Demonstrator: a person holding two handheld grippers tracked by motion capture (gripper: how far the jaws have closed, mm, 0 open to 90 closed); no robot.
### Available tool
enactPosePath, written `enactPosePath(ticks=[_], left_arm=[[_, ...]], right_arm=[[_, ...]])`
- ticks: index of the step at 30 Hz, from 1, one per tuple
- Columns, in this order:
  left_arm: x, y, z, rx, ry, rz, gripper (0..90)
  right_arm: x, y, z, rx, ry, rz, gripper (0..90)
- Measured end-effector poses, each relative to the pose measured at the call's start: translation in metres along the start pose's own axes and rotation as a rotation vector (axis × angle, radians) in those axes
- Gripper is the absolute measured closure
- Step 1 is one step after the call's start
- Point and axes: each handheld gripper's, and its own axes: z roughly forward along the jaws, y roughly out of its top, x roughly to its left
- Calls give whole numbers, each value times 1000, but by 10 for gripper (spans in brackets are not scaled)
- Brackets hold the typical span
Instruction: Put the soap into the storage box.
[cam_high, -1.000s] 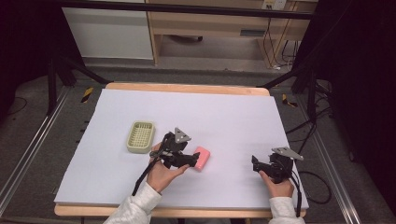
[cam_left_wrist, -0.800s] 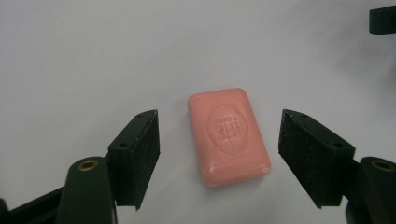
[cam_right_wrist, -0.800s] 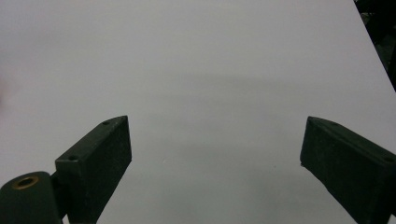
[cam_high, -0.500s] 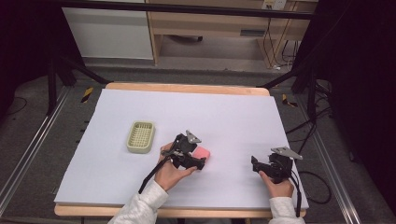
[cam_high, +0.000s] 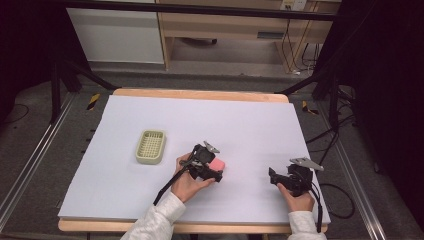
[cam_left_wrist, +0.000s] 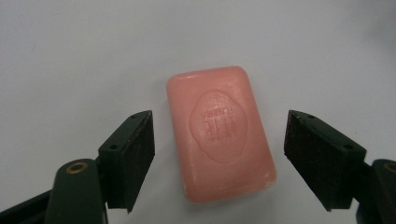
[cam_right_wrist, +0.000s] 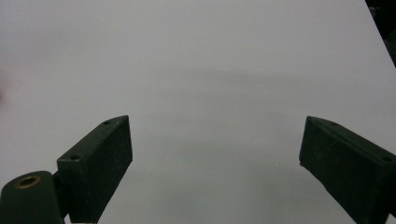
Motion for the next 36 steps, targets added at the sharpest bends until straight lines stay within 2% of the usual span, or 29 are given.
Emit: enactPosePath(ticks=[4,13,24,36], left_arm=[[0,1,9,34,-13,-1,264],[-3,2,22,75,13,0,298],[-1,4,26,91,0,-24,325],[-4,7,29,125,10,-33,369]], right_arm=[[0,0,0,7,2,5,99],[0,0,2,14,5,4,101],[0,0,3,25,10,3,103],[0,-1,4,31,13,5,103]])
